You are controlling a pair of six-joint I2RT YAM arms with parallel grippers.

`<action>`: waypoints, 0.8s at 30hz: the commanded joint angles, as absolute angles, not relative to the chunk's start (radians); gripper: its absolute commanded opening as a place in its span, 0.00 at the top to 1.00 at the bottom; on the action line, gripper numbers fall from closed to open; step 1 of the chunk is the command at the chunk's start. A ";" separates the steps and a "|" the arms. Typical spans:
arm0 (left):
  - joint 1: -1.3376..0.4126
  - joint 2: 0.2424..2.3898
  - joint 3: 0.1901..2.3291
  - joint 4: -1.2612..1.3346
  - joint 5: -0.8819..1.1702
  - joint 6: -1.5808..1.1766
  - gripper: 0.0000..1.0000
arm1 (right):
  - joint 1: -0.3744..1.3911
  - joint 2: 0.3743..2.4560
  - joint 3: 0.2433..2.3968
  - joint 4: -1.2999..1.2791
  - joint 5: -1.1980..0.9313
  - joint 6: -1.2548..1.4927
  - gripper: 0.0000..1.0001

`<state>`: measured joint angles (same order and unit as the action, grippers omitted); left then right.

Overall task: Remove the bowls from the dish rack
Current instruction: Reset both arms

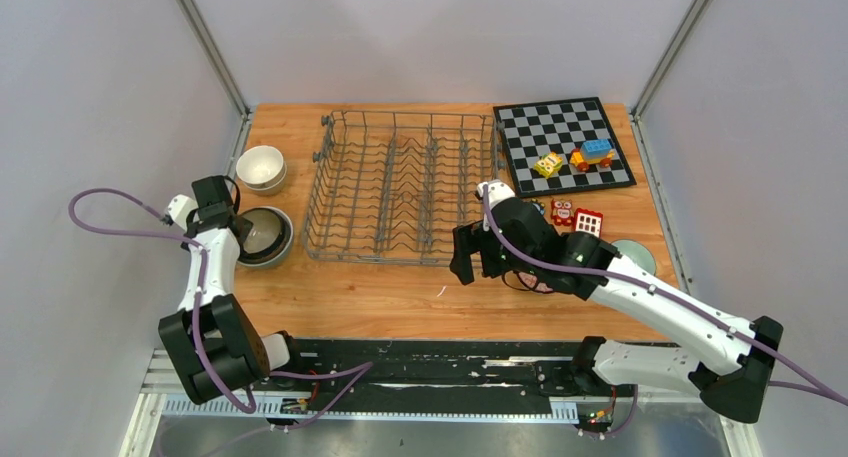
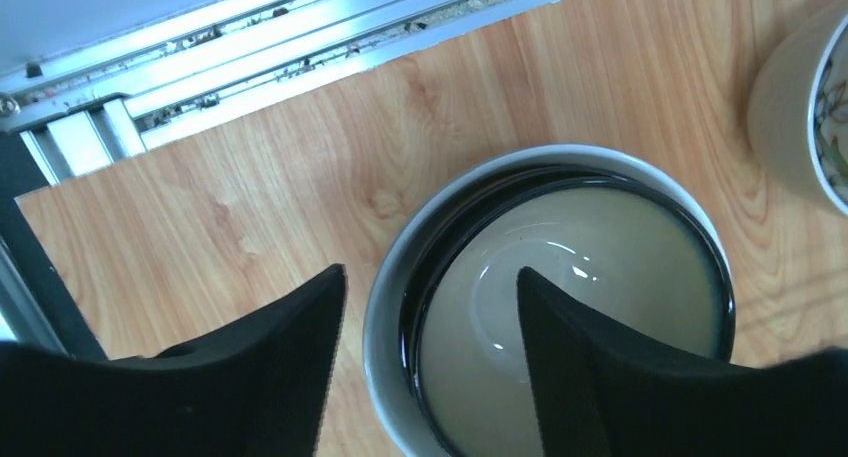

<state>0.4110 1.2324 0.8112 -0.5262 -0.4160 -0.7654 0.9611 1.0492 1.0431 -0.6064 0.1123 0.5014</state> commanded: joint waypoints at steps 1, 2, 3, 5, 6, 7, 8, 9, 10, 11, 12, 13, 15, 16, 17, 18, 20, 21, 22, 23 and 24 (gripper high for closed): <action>0.418 1.174 0.843 -0.555 -0.413 -0.751 0.28 | 0.954 1.031 1.061 -0.637 0.124 0.503 0.06; 0.419 1.155 0.846 -0.561 -0.399 -0.748 0.23 | 0.954 1.031 1.065 -0.640 0.124 0.499 0.06; 0.418 1.134 0.849 -0.567 -0.382 -0.745 0.20 | 0.954 1.030 1.070 -0.643 0.126 0.493 0.06; 0.404 1.086 0.867 -0.570 -0.337 -0.721 0.16 | 0.954 1.024 1.083 -0.655 0.148 0.474 0.06; 0.373 1.061 0.883 -0.570 -0.331 -0.698 0.14 | 0.954 1.021 1.091 -0.661 0.162 0.460 0.06; 0.325 1.037 0.913 -0.576 -0.344 -0.673 0.12 | 0.954 1.016 1.098 -0.664 0.182 0.446 0.05; 0.259 1.015 0.947 -0.586 -0.388 -0.636 0.09 | 0.954 1.007 1.104 -0.666 0.204 0.430 0.05; 0.185 0.995 0.978 -0.592 -0.433 -0.611 0.05 | 0.953 1.000 1.109 -0.666 0.227 0.416 0.05; 0.113 0.971 1.008 -0.593 -0.470 -0.593 0.01 | 0.953 0.993 1.119 -0.667 0.250 0.402 0.05; 0.046 0.956 1.030 -0.593 -0.503 -0.584 0.00 | 0.953 0.989 1.129 -0.668 0.267 0.390 0.05; -0.006 0.946 1.052 -0.596 -0.510 -0.581 0.00 | 0.953 0.987 1.138 -0.672 0.286 0.381 0.05; -0.066 0.940 1.069 -0.596 -0.508 -0.579 0.00 | 0.953 0.985 1.145 -0.677 0.302 0.370 0.05; -0.168 0.938 1.095 -0.596 -0.510 -0.569 0.00 | 0.953 0.981 1.151 -0.684 0.340 0.359 0.05; -0.222 0.940 1.104 -0.595 -0.516 -0.558 0.00 | 0.952 0.979 1.149 -0.687 0.363 0.356 0.04; -0.297 0.946 1.104 -0.592 -0.527 -0.545 0.00 | 0.952 0.977 1.145 -0.687 0.382 0.352 0.04; -0.352 0.954 1.105 -0.595 -0.542 -0.533 0.00 | 0.952 0.974 1.138 -0.686 0.407 0.350 0.04; -0.454 0.981 1.106 -0.609 -0.567 -0.525 0.00 | 0.952 0.962 1.107 -0.671 0.482 0.346 0.04; -0.501 1.000 1.107 -0.620 -0.578 -0.529 0.00 | 0.950 0.954 1.082 -0.655 0.518 0.346 0.04; -0.538 1.015 1.109 -0.637 -0.591 -0.536 0.00 | 0.945 0.946 1.060 -0.640 0.542 0.350 0.04; -0.574 1.031 1.107 -0.653 -0.599 -0.544 0.00 | 0.939 0.936 1.039 -0.625 0.555 0.361 0.04; -0.601 1.040 1.099 -0.658 -0.602 -0.554 0.00 | 0.934 0.923 1.011 -0.607 0.561 0.375 0.03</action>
<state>-0.5037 0.9901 1.1053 -0.5915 -0.5392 -0.5564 0.9585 0.9627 1.0882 -0.6357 0.4313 0.3695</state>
